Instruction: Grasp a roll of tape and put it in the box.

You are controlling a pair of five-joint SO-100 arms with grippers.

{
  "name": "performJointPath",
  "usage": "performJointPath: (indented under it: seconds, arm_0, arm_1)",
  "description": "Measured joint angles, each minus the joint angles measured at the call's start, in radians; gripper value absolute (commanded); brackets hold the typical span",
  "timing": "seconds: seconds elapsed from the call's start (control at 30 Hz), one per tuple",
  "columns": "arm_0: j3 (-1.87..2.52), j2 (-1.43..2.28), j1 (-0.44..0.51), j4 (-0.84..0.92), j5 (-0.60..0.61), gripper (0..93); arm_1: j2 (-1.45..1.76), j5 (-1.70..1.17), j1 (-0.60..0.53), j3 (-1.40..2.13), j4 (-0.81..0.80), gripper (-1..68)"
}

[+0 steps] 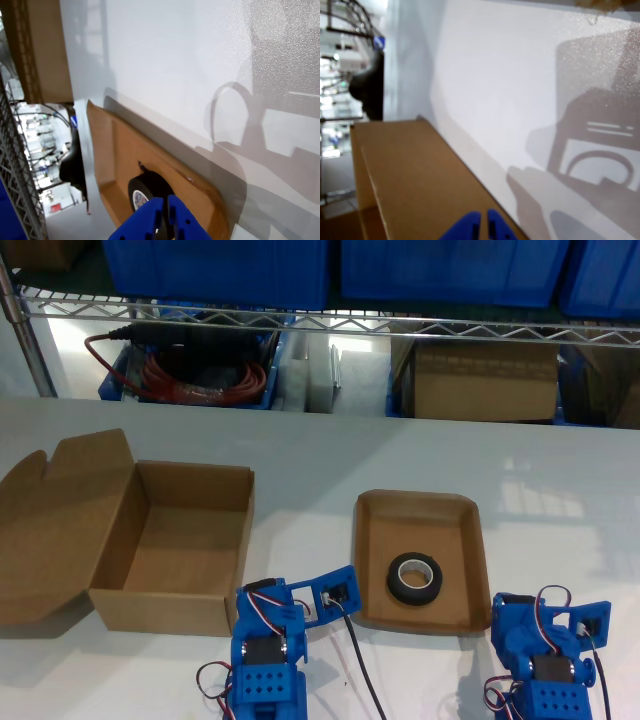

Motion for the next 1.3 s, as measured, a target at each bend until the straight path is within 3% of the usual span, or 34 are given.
performJointPath:
  seconds: [0.53, 0.57, 0.6, 0.7, 0.8, 1.07, 1.3]
  arm_0:
    - [0.0, 0.0, 0.005, 0.0, 0.017, 0.1]
    - [0.0, 0.0, 0.014, 0.0, 0.017, 2.5]
    - [0.0, 0.0, 0.026, 0.0, 0.017, 12.0]
    - [-0.006, -0.003, 0.104, 0.0, -0.011, 31.1]
    - [-0.121, -0.133, 0.224, 0.015, -0.015, 35.5]
    - [-0.868, -1.035, 0.472, 0.244, 0.097, 33.7]
    - [-1.419, -1.709, 0.588, 0.321, 0.17, 31.3]
  arm_1:
    - [0.0, 0.0, 0.0, 0.0, 0.0, 0.3]
    - [0.0, 0.0, 0.0, 0.0, 0.0, 0.3]
    - [0.0, 0.0, 0.0, 0.0, 0.0, 0.3]
    - [0.0, 0.0, 0.0, 0.0, 0.0, 0.3]
    - [0.0, 0.0, 0.0, 0.0, 0.0, 0.3]
    - [0.0, 0.0, 0.0, 0.0, 0.0, 0.3]
    - [0.0, 0.0, 0.0, 0.0, 0.0, 0.3]
